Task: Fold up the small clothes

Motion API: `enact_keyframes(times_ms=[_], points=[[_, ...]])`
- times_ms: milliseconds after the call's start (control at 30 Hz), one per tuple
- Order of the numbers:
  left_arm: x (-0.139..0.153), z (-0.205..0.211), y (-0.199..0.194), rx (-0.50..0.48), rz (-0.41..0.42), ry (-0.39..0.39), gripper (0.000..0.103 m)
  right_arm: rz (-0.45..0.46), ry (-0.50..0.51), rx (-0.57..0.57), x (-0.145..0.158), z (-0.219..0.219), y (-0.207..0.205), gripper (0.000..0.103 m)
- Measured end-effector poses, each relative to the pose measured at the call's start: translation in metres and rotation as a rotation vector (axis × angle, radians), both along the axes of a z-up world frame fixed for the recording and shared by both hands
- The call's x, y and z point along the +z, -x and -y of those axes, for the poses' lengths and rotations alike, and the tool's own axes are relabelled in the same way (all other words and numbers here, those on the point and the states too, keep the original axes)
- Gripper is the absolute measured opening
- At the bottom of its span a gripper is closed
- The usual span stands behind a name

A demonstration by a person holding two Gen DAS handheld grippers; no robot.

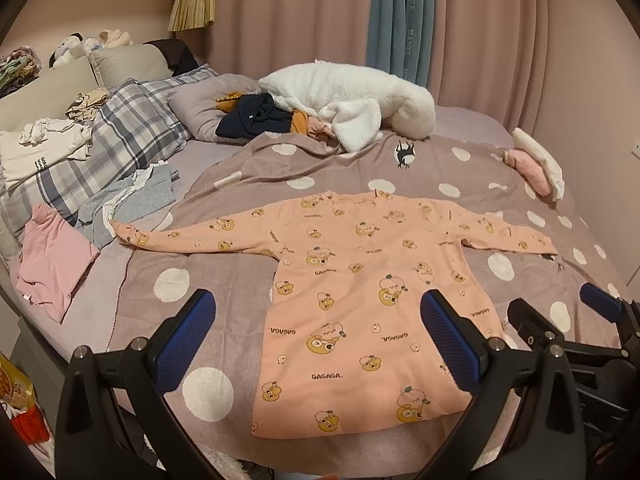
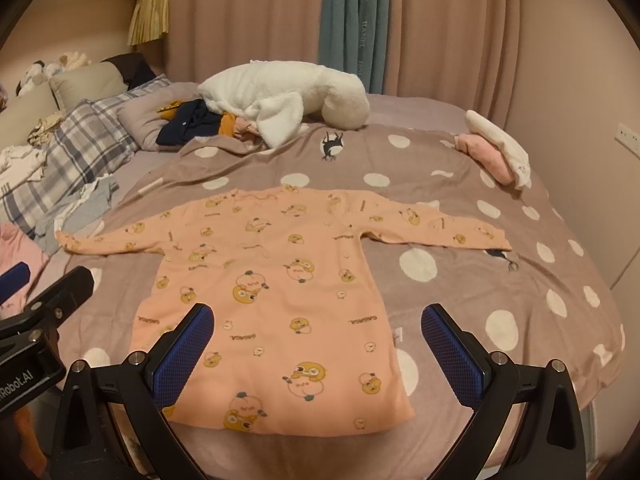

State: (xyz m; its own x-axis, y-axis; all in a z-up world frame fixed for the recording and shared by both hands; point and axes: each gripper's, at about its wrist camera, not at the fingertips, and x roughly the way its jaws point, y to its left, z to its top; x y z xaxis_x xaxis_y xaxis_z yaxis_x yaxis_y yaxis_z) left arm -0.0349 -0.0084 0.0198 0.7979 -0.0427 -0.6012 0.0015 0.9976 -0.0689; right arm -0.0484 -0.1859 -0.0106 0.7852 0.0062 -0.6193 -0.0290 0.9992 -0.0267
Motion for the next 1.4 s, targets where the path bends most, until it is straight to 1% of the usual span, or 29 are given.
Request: enact_keyframes(times_ms=[133, 267, 400, 500, 567, 633, 733, 767, 800, 900, 967, 1033, 1100, 1133, 1200, 1233, 1267, 1300, 1333, 1367, 1400], points=[[-0.002, -0.001, -0.005, -0.001, -0.007, 0.000, 0.102, -0.015, -0.007, -0.003, -0.008, 0.002, -0.006, 0.103], [-0.007, 0.000, -0.012, 0.003, -0.008, -0.006, 0.102, -0.007, -0.047, 0.012, -0.015, 0.014, -0.014, 0.103], [-0.015, 0.002, -0.022, 0.012, -0.027, -0.006, 0.102, -0.003, -0.194, 0.004, -0.018, 0.062, -0.039, 0.103], [-0.027, 0.003, -0.033, 0.016, -0.041, -0.005, 0.102, 0.005, -0.339, 0.008, -0.020, 0.116, -0.066, 0.103], [-0.037, 0.003, -0.043, 0.020, -0.059, -0.009, 0.102, 0.010, -0.433, -0.010, -0.028, 0.153, -0.086, 0.103], [-0.046, 0.002, -0.051, 0.032, -0.072, -0.016, 0.102, 0.002, -0.533, -0.022, -0.043, 0.199, -0.110, 0.103], [-0.060, 0.000, -0.066, 0.055, -0.092, -0.026, 0.102, -0.038, -0.696, -0.062, -0.075, 0.265, -0.147, 0.103], [-0.065, -0.001, -0.072, 0.062, -0.101, -0.024, 0.102, -0.051, -0.732, -0.084, -0.082, 0.276, -0.153, 0.103], [-0.068, -0.001, -0.075, 0.064, -0.106, -0.020, 0.102, -0.066, -0.777, -0.136, -0.095, 0.297, -0.164, 0.103], [-0.077, -0.001, -0.087, 0.063, -0.106, 0.004, 0.102, -0.090, -0.890, -0.233, -0.124, 0.341, -0.186, 0.103], [-0.081, 0.001, -0.093, 0.065, -0.103, 0.012, 0.102, -0.107, -0.954, -0.290, -0.140, 0.361, -0.196, 0.103], [-0.083, 0.003, -0.099, 0.066, -0.095, 0.017, 0.102, -0.104, -1.001, -0.334, -0.152, 0.375, -0.204, 0.103], [-0.085, 0.005, -0.102, 0.064, -0.082, 0.022, 0.102, -0.105, -1.029, -0.381, -0.161, 0.385, -0.211, 0.093], [-0.087, 0.006, -0.104, 0.063, -0.080, 0.026, 0.102, -0.095, -1.047, -0.389, -0.164, 0.389, -0.215, 0.090], [-0.090, 0.009, -0.109, 0.059, -0.088, 0.027, 0.102, -0.079, -1.067, -0.408, -0.166, 0.396, -0.221, 0.076], [-0.092, 0.010, -0.111, 0.052, -0.091, 0.026, 0.102, -0.071, -1.067, -0.417, -0.166, 0.398, -0.225, 0.073], [-0.094, 0.012, -0.113, 0.047, -0.093, 0.022, 0.102, -0.066, -1.066, -0.424, -0.166, 0.403, -0.229, 0.067], [-0.097, 0.014, -0.115, 0.048, -0.095, 0.013, 0.102, -0.067, -1.057, -0.431, -0.166, 0.406, -0.230, 0.058], [-0.098, 0.014, -0.116, 0.051, -0.098, 0.008, 0.102, -0.069, -1.036, -0.441, -0.164, 0.407, -0.232, 0.053], [-0.100, 0.015, -0.118, 0.053, -0.103, 0.004, 0.102, -0.072, -1.012, -0.448, -0.164, 0.407, -0.234, 0.039], [-0.102, 0.015, -0.119, 0.052, -0.110, 0.005, 0.102, -0.078, -0.987, -0.461, -0.164, 0.407, -0.234, 0.029]])
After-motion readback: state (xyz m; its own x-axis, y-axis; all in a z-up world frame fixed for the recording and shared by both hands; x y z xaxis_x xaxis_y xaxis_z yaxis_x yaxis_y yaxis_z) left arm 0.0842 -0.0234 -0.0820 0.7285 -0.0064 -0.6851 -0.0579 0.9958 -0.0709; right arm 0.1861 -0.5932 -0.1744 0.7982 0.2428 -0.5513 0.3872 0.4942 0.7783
